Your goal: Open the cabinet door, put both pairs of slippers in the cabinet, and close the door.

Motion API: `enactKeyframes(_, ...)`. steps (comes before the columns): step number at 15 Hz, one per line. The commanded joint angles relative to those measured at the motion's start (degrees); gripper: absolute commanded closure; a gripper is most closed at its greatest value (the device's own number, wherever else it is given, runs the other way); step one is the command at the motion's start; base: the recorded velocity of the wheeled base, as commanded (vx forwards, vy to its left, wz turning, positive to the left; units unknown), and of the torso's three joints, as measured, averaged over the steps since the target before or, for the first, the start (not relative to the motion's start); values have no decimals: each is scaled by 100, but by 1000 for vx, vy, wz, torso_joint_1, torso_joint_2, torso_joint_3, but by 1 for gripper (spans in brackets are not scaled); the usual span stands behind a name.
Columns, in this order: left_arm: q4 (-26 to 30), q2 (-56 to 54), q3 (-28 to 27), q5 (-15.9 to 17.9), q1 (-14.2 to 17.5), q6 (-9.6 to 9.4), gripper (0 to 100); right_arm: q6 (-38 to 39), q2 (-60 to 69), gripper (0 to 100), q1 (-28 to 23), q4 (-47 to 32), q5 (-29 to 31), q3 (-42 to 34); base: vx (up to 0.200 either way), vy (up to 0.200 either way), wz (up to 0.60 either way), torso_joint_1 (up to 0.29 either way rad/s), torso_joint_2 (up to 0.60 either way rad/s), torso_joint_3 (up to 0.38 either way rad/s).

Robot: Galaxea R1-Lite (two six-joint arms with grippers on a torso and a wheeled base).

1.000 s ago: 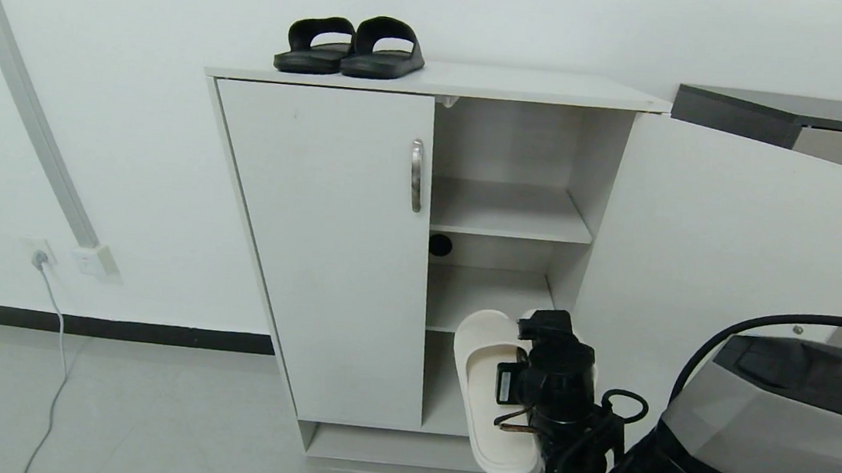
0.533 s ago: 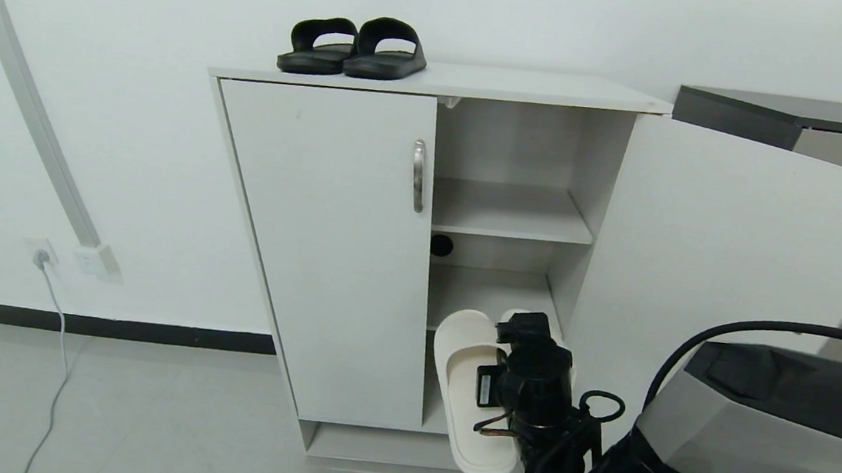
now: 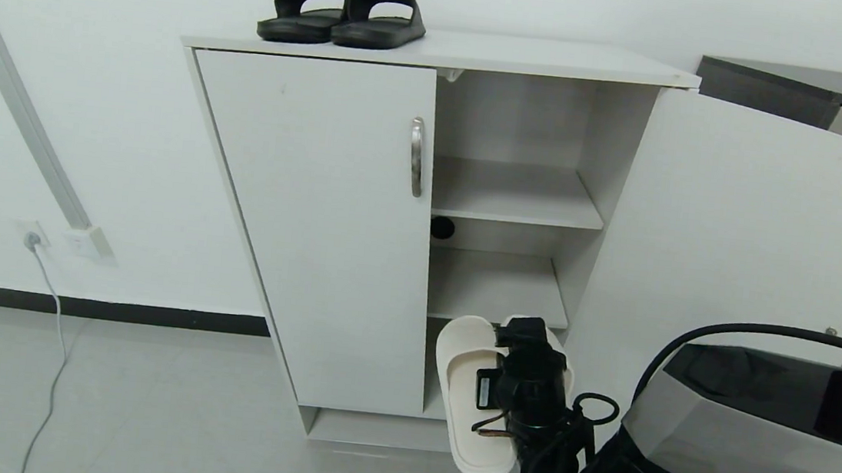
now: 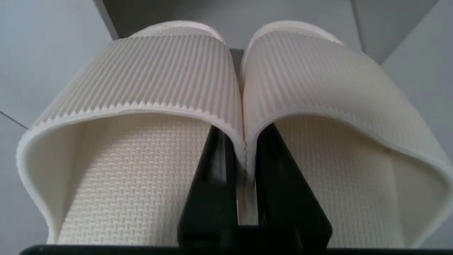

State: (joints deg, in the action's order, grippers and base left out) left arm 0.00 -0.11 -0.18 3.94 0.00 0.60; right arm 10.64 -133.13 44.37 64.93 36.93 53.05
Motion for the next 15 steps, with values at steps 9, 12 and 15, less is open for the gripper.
enactKeyframes(9,0,11,1,-7,0,11,100,-203,-538,100,-131,820,324,284,0,0,0,2,2,-119)
enactKeyframes(12,0,11,1,-7,0,11,100,-256,-600,100,-148,996,315,311,0,0,0,0,0,0)
enactKeyframes(15,0,11,9,2,0,11,100,-361,-591,100,-148,1154,324,311,0,0,0,0,0,0)
